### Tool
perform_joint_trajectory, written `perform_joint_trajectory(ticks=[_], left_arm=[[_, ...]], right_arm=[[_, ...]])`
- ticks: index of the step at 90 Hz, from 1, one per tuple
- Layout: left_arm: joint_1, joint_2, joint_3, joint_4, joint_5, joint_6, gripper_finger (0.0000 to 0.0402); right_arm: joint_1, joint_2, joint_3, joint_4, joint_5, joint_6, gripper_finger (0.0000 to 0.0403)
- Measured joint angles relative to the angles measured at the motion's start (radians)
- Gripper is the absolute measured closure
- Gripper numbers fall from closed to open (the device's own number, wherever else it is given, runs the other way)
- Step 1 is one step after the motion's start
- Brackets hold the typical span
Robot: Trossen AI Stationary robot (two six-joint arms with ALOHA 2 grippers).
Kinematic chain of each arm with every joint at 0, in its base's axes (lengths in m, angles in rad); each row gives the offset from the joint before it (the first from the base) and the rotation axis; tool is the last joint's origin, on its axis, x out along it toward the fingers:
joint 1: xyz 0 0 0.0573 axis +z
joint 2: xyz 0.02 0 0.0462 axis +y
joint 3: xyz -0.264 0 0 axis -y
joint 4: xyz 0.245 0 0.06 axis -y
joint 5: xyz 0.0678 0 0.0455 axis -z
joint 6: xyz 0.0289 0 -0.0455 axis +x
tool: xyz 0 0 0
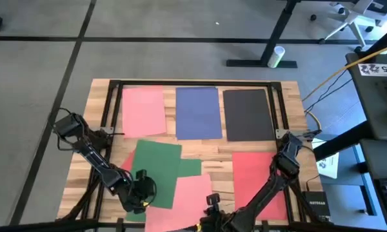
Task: Organize paper
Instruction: Stack the pink paper on top of the other pink paper on the table
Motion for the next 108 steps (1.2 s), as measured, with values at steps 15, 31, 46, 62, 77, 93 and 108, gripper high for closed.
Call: perform_joint_trajectory(ticks=[15, 31, 46, 62, 77, 93, 108], left_arm=[[-0.001, -0.055, 0.060, -0.055, 0.003, 0.067, 0.0402], [-0.002, -0.094, 0.124, -0.154, -0.028, 0.114, 0.0402], [-0.006, -0.117, 0.176, -0.211, -0.064, 0.148, 0.0402], [-0.021, -0.126, 0.206, -0.207, -0.083, 0.170, 0.0402], [-0.042, -0.126, 0.213, -0.204, -0.105, 0.166, 0.0402], [-0.065, -0.126, 0.213, -0.192, -0.132, 0.161, 0.0402], [-0.078, -0.126, 0.213, -0.169, -0.137, 0.159, 0.0402]], right_arm=[[-0.002, 0.000, 0.000, 0.000, 0.023, 0.000, 0.0400], [0.000, -0.002, 0.030, -0.045, 0.052, 0.001, 0.0402], [0.000, -0.003, 0.126, -0.137, 0.115, 0.002, 0.0402], [0.000, -0.004, 0.253, -0.279, 0.161, 0.002, 0.0403], [-0.002, -0.006, 0.356, -0.397, 0.209, 0.002, 0.0403], [-0.023, -0.045, 0.355, -0.465, 0.228, 0.004, 0.0403], [-0.068, -0.058, 0.352, -0.497, 0.224, -0.010, 0.0403]])
